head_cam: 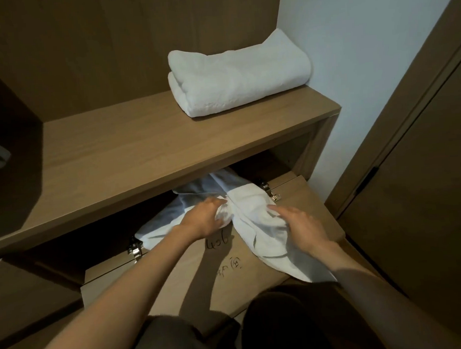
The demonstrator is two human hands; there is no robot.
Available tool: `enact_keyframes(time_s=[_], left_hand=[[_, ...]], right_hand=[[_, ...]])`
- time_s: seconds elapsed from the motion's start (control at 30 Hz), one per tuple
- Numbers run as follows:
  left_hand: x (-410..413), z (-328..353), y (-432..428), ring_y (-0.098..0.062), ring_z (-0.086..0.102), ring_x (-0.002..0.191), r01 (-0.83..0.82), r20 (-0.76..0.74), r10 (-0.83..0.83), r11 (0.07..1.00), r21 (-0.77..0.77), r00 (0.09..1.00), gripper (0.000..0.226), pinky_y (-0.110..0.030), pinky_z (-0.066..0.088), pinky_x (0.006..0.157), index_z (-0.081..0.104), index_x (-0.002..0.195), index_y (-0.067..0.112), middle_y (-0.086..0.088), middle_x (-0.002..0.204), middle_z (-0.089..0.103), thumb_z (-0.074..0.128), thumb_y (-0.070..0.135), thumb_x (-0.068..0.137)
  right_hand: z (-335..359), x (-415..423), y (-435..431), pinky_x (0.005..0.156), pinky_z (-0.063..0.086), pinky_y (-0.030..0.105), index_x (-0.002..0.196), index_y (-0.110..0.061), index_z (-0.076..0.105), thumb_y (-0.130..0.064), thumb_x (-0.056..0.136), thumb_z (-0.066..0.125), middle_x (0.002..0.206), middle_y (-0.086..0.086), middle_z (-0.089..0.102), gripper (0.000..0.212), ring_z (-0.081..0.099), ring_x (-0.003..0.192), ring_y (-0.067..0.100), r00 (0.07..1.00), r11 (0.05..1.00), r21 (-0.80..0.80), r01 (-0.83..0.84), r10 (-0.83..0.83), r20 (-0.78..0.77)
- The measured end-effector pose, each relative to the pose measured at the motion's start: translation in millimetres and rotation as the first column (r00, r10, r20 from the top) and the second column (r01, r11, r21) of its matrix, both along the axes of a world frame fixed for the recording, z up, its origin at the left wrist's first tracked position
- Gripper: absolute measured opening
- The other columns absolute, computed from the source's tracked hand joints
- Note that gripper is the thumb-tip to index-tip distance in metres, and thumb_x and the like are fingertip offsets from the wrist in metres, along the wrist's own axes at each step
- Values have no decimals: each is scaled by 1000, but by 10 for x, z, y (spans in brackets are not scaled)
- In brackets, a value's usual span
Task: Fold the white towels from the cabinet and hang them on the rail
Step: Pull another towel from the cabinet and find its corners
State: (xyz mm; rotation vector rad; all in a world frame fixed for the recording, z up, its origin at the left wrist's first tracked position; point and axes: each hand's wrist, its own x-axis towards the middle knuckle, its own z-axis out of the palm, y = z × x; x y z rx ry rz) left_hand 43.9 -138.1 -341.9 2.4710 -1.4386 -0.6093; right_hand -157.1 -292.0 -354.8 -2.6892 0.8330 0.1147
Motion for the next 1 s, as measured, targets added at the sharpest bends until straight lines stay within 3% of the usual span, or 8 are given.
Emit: enact_keyframes(time_s=[0.17,0.27,0.43,0.57,0.7,0.8,0.9,1.0], left_hand=[[76,-418,4,-29,10,147,7,127,-31,982,187,991,62,-48,25,115,26,151,30,1,162,10,54,31,96],[65,-669,19,-32,-9,148,-12,120,-16,974,228,993,65,-58,11,115,18,152,36,6,162,-5,53,34,97],[163,-1006,58,-39,-18,144,5,191,-60,961,277,980,61,-65,8,113,16,150,44,7,161,-11,47,33,100],[140,-1178,113,-48,-17,142,22,312,-155,920,392,937,67,-66,13,112,5,151,45,4,160,-19,44,25,100],[196,-1262,134,-46,-16,143,-23,350,-132,914,405,927,72,-63,17,113,1,152,41,6,159,-22,46,22,99],[260,-1236,120,-45,-10,144,-57,353,-104,907,416,930,71,-61,18,113,-1,152,39,6,159,-21,46,28,99],[361,-1245,141,-44,0,144,-89,363,-63,918,386,930,70,-61,19,113,2,152,37,4,161,-14,46,36,97],[501,-1234,121,-39,18,142,-178,349,36,906,383,937,69,-62,24,111,7,152,38,-2,160,10,48,33,97]], right_hand=[[-655,304,-77,113,24,59,140,-61,-17,-21,87,63,161,9,-18,104,9,144,48,936,964,254,80,15,-351],[-817,598,44,114,10,66,142,-53,-23,-44,81,72,158,7,-27,113,-6,144,50,945,942,298,153,-51,-322],[-1188,982,172,112,20,64,139,-51,-30,-52,75,76,160,13,-16,124,3,146,48,943,934,203,295,-250,-221],[-1360,984,66,105,40,52,144,-52,-21,-33,88,66,159,18,11,105,28,140,44,938,946,103,306,-281,-204],[-1150,805,-167,86,49,36,152,-44,2,-22,97,52,112,16,57,78,61,103,28,964,959,94,266,-267,4],[-839,665,-369,87,49,29,151,-35,25,-27,98,54,109,11,62,61,62,99,19,921,935,153,320,-345,183],[-515,492,-495,98,44,34,143,-34,40,-21,98,54,127,8,57,49,56,119,23,818,895,273,353,-437,373],[-255,297,-534,100,49,45,133,-46,48,-14,98,52,130,4,57,48,56,118,24,720,862,362,355,-500,482]])
